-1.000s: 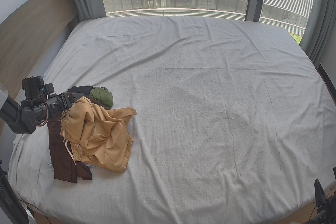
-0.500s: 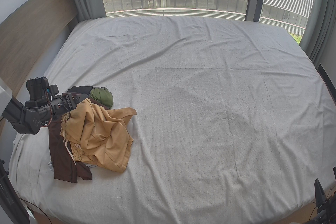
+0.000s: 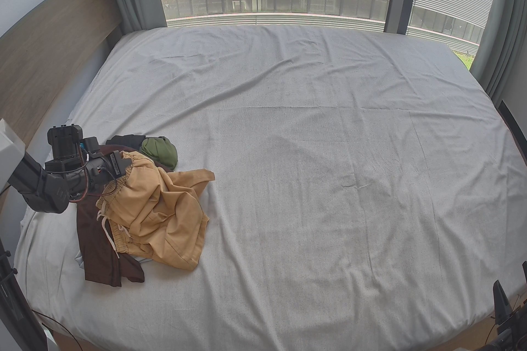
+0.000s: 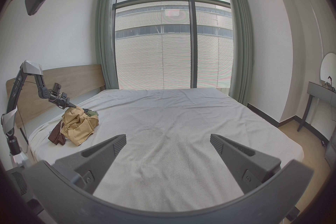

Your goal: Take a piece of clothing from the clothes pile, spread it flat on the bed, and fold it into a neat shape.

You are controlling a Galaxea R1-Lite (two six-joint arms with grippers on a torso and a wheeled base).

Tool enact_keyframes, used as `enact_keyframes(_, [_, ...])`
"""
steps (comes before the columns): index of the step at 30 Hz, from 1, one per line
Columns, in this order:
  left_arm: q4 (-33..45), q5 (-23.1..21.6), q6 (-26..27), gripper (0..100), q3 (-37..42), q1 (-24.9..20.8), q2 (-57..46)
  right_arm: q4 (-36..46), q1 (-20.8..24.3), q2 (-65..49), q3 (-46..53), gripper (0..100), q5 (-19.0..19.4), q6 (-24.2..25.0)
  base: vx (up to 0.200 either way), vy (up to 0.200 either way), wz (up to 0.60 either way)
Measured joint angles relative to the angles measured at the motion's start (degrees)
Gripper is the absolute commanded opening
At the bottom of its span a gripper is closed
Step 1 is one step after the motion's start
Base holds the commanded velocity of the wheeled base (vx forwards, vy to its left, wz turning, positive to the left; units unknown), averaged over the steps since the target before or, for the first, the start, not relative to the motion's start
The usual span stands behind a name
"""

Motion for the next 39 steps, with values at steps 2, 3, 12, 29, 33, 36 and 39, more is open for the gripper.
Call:
enact_keyframes(2, [0.0, -0.4, -0.6, 0, 0.1, -0.4, -0.1, 0.0, 0.0, 0.0, 0.0, 100, 0.0, 0.0, 0.0, 0.0, 0.0])
enact_keyframes(3, [-0.1, -0.4, -1.2, 0, 0.2, -0.7, -0.3, 0.0, 0.0, 0.0, 0.0, 100, 0.0, 0.0, 0.0, 0.0, 0.0])
enact_keyframes(12, [-0.3, -0.6, -1.5, 100, 2.4, -2.2, -1.5, 0.0, 0.0, 0.0, 0.0, 100, 0.0, 0.0, 0.0, 0.0, 0.0])
enact_keyframes(29, [-2.8, -0.5, -0.9, 100, 2.4, -3.6, -0.3, 0.0, 0.0, 0.0, 0.0, 100, 0.0, 0.0, 0.0, 0.0, 0.0])
enact_keyframes(33, [-3.0, -0.3, -0.9, 0, 2.5, -3.6, 0.5, 0.0, 0.0, 0.0, 0.0, 100, 0.0, 0.0, 0.0, 0.0, 0.0])
enact_keyframes(36, [-3.0, -0.3, -0.9, 0, 2.1, -3.6, 1.2, 0.0, 0.0, 0.0, 0.0, 100, 0.0, 0.0, 0.0, 0.0, 0.0])
enact_keyframes(39, [-3.0, -0.5, -0.9, 0, 1.9, -3.6, 1.6, 0.0, 0.0, 0.0, 0.0, 100, 0.0, 0.0, 0.0, 0.0, 0.0])
